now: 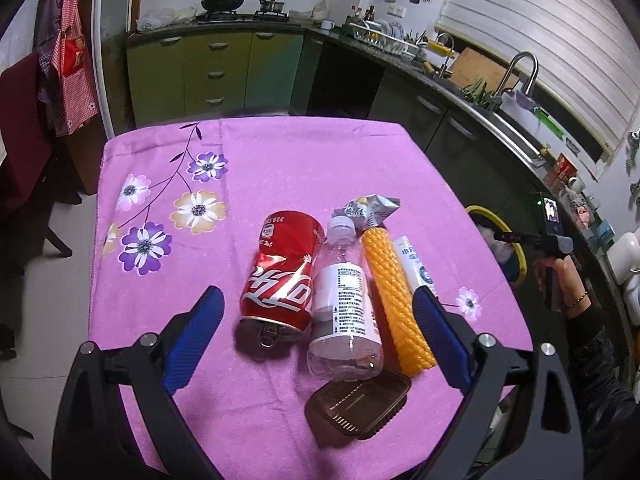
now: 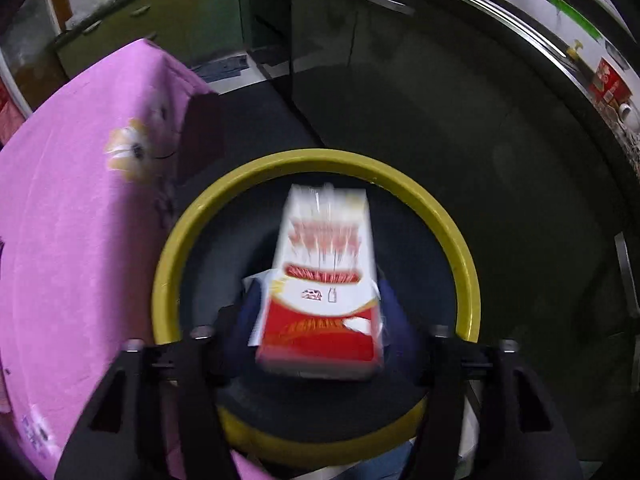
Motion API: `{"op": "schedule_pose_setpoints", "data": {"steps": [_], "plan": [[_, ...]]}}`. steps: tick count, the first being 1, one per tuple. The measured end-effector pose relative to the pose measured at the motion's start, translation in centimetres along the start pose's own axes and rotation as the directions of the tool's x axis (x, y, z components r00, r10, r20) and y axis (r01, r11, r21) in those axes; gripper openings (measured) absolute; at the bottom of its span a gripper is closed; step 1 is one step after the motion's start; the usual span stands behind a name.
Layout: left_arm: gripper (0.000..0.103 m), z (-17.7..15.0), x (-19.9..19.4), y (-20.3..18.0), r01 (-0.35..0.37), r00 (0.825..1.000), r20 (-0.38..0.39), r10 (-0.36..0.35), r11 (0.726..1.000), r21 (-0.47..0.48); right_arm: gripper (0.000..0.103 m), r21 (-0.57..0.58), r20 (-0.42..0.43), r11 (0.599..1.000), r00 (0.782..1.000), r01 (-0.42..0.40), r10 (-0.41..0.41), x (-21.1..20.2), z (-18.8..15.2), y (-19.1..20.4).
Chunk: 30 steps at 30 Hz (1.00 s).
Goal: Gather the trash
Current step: 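Drop the milk carton into the bin with the right gripper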
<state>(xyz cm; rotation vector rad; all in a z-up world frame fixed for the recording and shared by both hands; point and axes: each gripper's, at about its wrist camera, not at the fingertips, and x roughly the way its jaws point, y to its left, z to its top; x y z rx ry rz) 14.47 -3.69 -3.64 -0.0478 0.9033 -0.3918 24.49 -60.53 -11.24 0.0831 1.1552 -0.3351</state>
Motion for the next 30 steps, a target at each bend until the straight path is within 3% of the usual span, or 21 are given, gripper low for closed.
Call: {"op": "schedule_pose_setpoints", "data": {"steps": [10,16,24,30], "plan": [[0.09,2.8,4.9,1.1,0.034,0.993,-0.113,-0.029,0.999,0.04,0.069,-0.017,0.047,0.999,0.998,-0.039,0.04,-3.2,-1.8,-0.7],[0.09,4.2,9.2,3.4,0.102,0.958,-0.266,-0.104,0.995,-0.021,0.07,-0.038,0.051,0.997,0.997,-0.06,0.062,-4.5,-2.5,0.1],[0.089,4.1,11.8,3.7,0.098,0.93,-0.355,-0.09,0.995,0.006,0.071,-0.056,0.042,0.995,0.995,-0.083,0.085,-5.0,-2.4,1.3],[0.085,4.9,13.0,4.4,0.059,0.923,-0.381,-0.05,0.998,0.014,0.071,-0.076,0.032,0.993,0.995,-0.09,0.093,-4.9,-2.6,2.2]]}}
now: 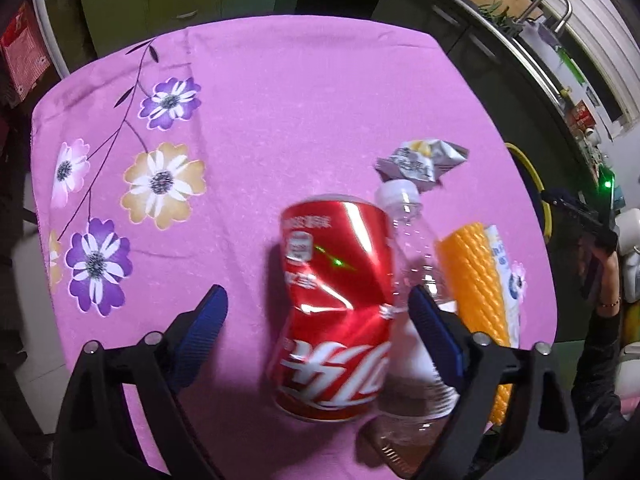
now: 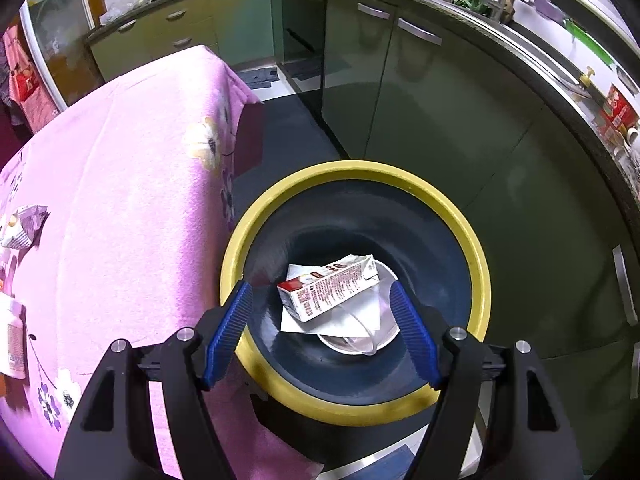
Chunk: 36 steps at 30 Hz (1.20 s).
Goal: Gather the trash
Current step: 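Drop the milk carton into the bin with the right gripper, then grasp the red Coca-Cola can with the left gripper and lift it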
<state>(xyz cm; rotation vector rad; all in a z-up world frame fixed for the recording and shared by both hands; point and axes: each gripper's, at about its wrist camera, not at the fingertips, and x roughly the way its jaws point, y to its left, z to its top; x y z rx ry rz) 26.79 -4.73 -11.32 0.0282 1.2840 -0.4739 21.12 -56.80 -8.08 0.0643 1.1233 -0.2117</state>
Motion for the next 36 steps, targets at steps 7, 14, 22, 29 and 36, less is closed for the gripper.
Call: {"op": "schedule_pose_setpoints", "data": {"steps": [7,14,22,29,36], "plan": [[0.082,0.2,1.1,0.8,-0.016,0.999,-0.041,0.015,1.0,-0.007,0.071,-0.004,-0.014,1.0,1.0,0.001,-0.001,0.4,0.0,0.0],[0.058,0.9,3.0,-0.8,-0.035,0.995,-0.095,0.038,0.999,0.033,0.071,-0.022,-0.02,1.0,1.0,-0.009,0.009,0.4,0.0,0.6],[0.054,1.2,4.0,-1.9,-0.067,0.993,-0.095,0.074,0.995,0.071,0.072,-0.024,-0.026,0.999,0.999,-0.022,0.021,0.6,-0.5,0.7],[0.054,1.3,1.4,-1.8,-0.082,0.996,-0.035,0.084,0.995,0.058,0.072,-0.025,-0.01,0.999,0.999,-0.033,0.033,-0.3,-0.8,0.9],[0.054,2.2,-1.3,-2.1,-0.115,0.993,0.015,0.115,0.991,0.067,0.072,-0.029,0.014,0.999,0.999,-0.043,0.043,-1.3,-0.9,1.3]]}}
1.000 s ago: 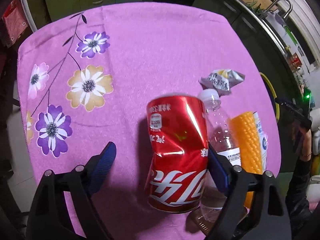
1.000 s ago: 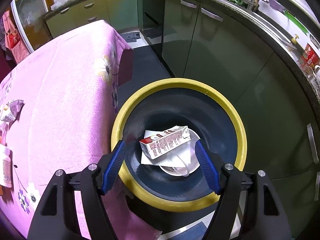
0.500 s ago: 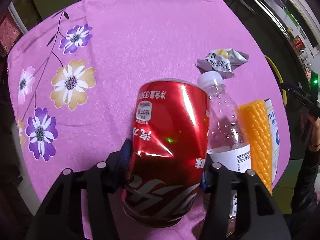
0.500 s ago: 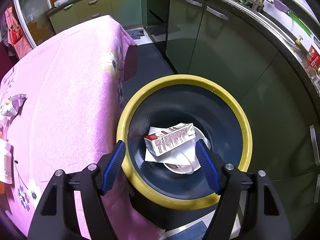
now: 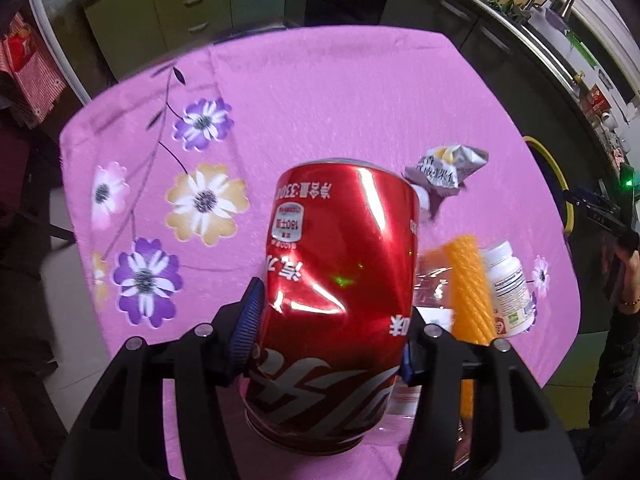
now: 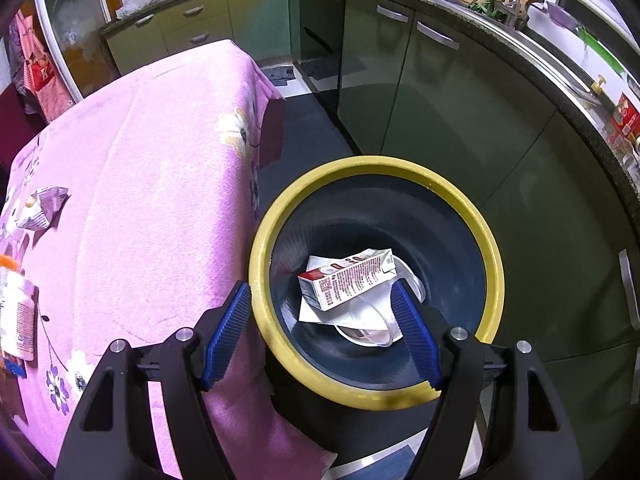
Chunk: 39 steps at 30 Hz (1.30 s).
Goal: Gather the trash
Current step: 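Grasp the red Coca-Cola can with the left gripper and lift it, then carry the Coca-Cola can over the bin with the left gripper and release it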
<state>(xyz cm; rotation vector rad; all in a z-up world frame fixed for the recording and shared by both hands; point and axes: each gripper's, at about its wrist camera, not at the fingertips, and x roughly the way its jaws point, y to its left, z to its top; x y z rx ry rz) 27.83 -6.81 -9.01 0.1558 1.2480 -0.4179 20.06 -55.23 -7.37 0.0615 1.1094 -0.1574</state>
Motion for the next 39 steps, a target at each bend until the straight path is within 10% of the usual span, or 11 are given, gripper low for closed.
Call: {"op": "schedule_pose_setpoints", "data": {"steps": [19,34,39], "plan": [[0.054,1.6,-3.5,-5.6,0.069,0.996,0.039,-0.076,0.984,0.167,0.072,0.035,0.119,0.999,0.993,-0.013,0.009,-6.4,-1.1,-1.7],[0.054,8.4,2.8,-34.7,0.358,0.934,-0.193,-0.302,0.753,0.552,0.072,0.227,0.18,0.972,0.979,0.054,-0.097,-14.3,-10.3,-11.5],[0.054,10.6,6.8,-41.6,0.344,0.939,-0.192,-0.286,0.735,0.585,0.072,0.262,0.167,0.964,0.982,0.046,-0.092,-14.6,-12.4,-13.3]]}}
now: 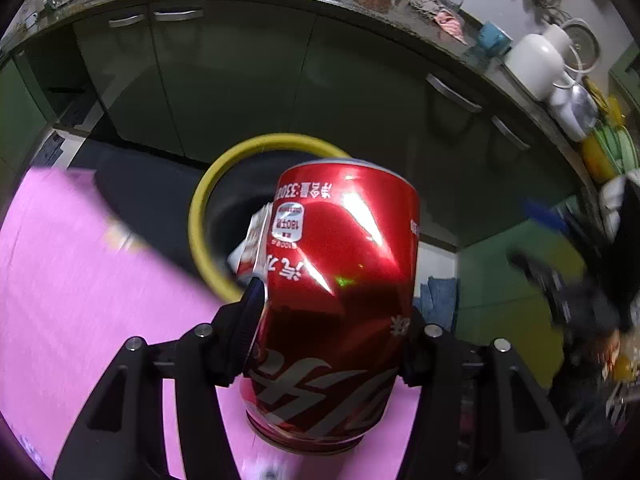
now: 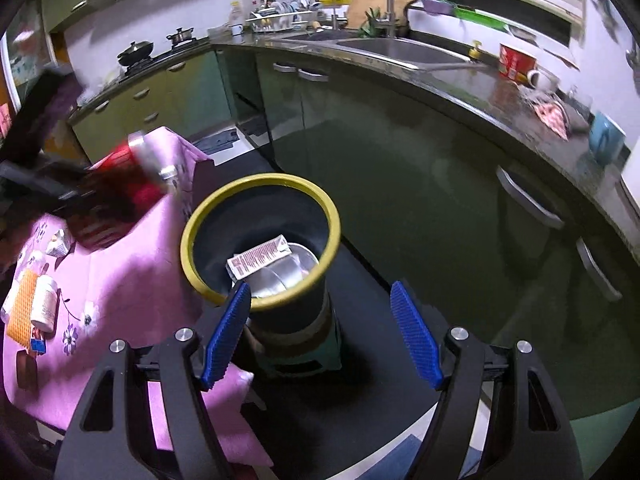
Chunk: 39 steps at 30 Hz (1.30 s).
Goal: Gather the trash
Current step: 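Carry the Coca-Cola can over the bin with the left gripper and release it, then close the right gripper around the white pill bottle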
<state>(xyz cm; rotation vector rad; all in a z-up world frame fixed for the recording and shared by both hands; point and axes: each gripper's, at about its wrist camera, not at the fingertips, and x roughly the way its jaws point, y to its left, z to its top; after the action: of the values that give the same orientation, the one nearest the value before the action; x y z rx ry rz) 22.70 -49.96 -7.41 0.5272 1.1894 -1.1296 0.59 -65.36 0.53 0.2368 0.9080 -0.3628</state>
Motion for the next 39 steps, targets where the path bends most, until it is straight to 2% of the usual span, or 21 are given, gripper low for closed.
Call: {"op": "schedule_pose_setpoints", "data": {"steps": [3,4,5,7,10,14,16,21,25,28,32,36,39], "plan": [[0.056,2.3,2.6,0.4,-0.019,1.0,-0.009,0.018,0.999,-0.033,0.072,0.015,-0.018,1.0,1.0,-0.003,0.003,0.5,-0.7,-0.9],[0.063,2.8,3.2,0.7,-0.032,0.999,-0.01,0.032,0.998,-0.045,0.072,0.022,-0.023,1.0,1.0,-0.002,0.003,0.7,-1.0,-1.1],[0.066,3.1,3.6,1.0,-0.043,0.999,-0.009,0.042,0.998,-0.054,0.072,0.029,-0.027,1.0,1.0,0.001,0.0,0.9,-1.1,-1.4],[0.066,3.4,4.2,1.4,-0.057,0.998,-0.019,0.056,0.996,-0.066,0.072,0.041,-0.034,0.999,0.999,0.009,-0.008,1.1,-1.4,-1.8],[0.066,3.2,3.4,2.2,-0.044,0.999,-0.009,0.044,0.995,-0.09,0.072,0.047,-0.039,0.999,0.999,0.009,-0.007,1.3,-1.5,-2.1],[0.066,1.6,0.0,1.8,-0.032,0.999,0.04,0.036,0.995,-0.091,0.073,0.032,-0.044,0.999,0.999,-0.005,0.007,1.2,-1.5,-1.2],[0.066,-0.4,-3.1,1.9,-0.013,0.997,0.077,0.021,0.995,-0.101,0.073,0.019,-0.046,1.0,0.999,-0.014,0.015,1.2,-1.4,-0.5],[0.068,-6.7,-10.1,2.9,-0.024,0.984,0.171,0.051,0.987,-0.157,0.073,-0.03,-0.046,0.998,0.997,-0.059,0.058,1.1,-1.1,2.4],[0.069,-13.9,-15.5,5.4,-0.03,0.961,0.259,0.099,0.966,-0.258,0.073,-0.117,-0.069,0.981,0.987,-0.154,0.146,1.3,-1.3,7.4],[0.07,-20.3,-19.2,7.1,-0.046,0.931,0.325,0.165,0.938,-0.345,0.073,-0.193,-0.108,0.945,0.963,-0.264,0.247,1.6,-1.7,12.8],[0.074,-27.5,-21.8,8.7,-0.093,0.896,0.353,0.268,0.892,-0.442,0.073,-0.291,-0.191,0.866,0.912,-0.407,0.364,2.5,-2.0,21.2],[0.074,-33.2,-22.9,9.4,-0.134,0.874,0.344,0.343,0.851,-0.508,0.073,-0.361,-0.28,0.792,0.867,-0.492,0.411,3.3,-2.2,29.2],[0.074,-36.1,-23.1,9.6,-0.154,0.857,0.349,0.38,0.834,-0.53,0.073,-0.396,-0.306,0.762,0.856,-0.512,0.416,3.4,-2.4,33.7]]}}
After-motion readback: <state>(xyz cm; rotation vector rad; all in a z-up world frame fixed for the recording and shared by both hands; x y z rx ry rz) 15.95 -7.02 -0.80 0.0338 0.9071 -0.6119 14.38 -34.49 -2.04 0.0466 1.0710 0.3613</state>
